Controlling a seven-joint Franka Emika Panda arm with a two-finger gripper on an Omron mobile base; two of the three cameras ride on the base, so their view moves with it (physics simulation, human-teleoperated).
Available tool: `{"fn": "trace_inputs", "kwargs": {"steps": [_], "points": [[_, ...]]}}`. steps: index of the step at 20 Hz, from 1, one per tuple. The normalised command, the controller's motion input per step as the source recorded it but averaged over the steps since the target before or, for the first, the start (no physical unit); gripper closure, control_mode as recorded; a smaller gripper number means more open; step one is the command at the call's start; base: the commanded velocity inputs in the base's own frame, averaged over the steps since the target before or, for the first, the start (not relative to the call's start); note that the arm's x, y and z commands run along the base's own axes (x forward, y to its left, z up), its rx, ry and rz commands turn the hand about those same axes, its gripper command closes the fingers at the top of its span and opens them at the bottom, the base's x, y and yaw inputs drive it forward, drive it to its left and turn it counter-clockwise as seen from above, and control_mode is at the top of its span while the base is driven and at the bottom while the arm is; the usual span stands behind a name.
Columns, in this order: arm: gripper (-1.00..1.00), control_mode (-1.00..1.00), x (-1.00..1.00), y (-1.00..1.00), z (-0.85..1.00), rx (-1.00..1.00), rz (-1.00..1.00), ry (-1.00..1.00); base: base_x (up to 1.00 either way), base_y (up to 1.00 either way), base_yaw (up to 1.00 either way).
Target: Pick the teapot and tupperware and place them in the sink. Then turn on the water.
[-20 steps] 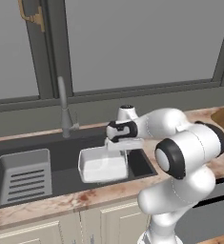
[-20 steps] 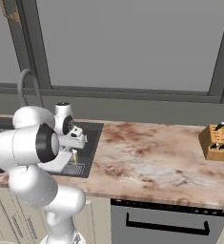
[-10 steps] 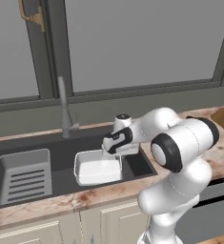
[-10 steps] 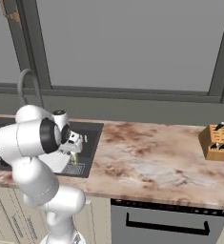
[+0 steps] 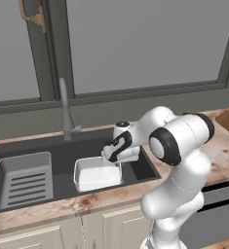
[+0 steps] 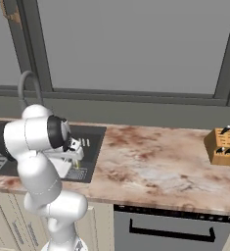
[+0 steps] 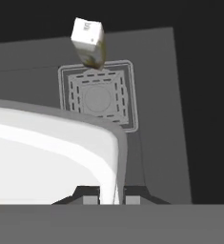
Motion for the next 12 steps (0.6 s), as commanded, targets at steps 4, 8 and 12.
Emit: {"fn": "trace_inputs", "kwargs": {"steps": [4, 8, 12], "points": [[1.00, -1.00, 0.01, 0.00, -0.25, 0.00, 0.01, -0.01, 0.00, 0.00, 0.00], [1.00, -1.00, 0.05, 0.00, -0.26, 0.00, 0.01, 0.00, 0.00, 0.00, 0.00], [1.00, -1.00, 0.07, 0.01, -0.27, 0.00, 0.00, 0.00, 0.00, 0.00, 0.00]]}}
